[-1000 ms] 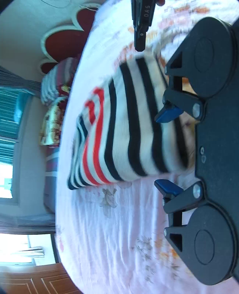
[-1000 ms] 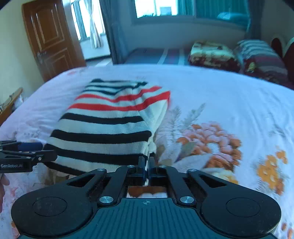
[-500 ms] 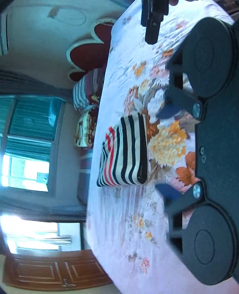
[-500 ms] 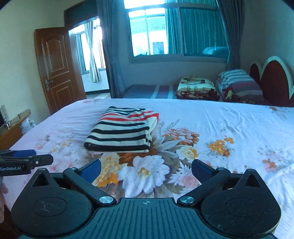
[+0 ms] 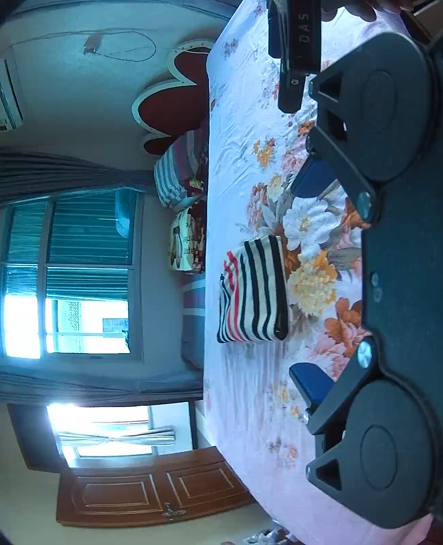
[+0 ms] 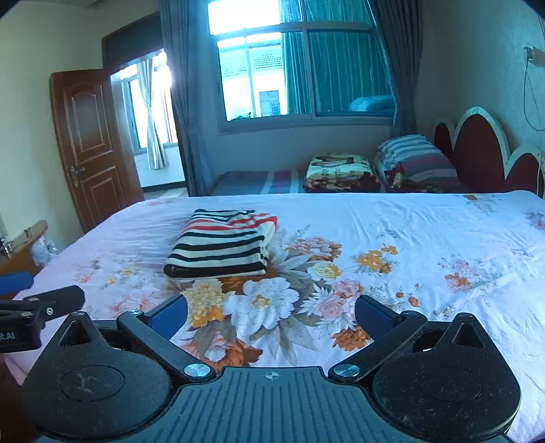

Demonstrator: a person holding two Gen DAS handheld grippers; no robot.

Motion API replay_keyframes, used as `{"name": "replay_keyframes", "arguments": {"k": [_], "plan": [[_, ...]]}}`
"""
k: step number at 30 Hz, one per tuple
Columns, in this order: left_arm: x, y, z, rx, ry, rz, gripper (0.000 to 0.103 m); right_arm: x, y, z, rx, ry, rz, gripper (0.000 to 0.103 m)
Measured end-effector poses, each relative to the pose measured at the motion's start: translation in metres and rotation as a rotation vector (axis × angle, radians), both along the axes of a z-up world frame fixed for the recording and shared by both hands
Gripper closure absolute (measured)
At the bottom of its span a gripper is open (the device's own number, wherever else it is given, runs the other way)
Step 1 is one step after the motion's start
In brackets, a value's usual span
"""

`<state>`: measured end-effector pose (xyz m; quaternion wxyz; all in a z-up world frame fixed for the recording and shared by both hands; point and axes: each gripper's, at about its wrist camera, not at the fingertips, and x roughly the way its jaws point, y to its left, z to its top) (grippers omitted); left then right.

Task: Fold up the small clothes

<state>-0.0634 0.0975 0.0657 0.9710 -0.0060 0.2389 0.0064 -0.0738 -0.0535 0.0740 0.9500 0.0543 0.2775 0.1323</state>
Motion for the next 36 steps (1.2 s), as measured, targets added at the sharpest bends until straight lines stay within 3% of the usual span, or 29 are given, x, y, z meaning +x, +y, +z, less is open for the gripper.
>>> {"name": "replay_keyframes", "arguments": {"k": [14, 36], "plan": [[-0.028, 0.004, 0.004, -0.009, -0.007, 0.028, 0.0, -0.021, 0.0, 0.014, -0.023, -0.014, 0.031, 0.0], [-0.028, 0.008, 0.01, 0.001, -0.008, 0.032, 0.0, -0.015, 0.003, 0.017, -0.023, -0.021, 0.053, 0.0]]}}
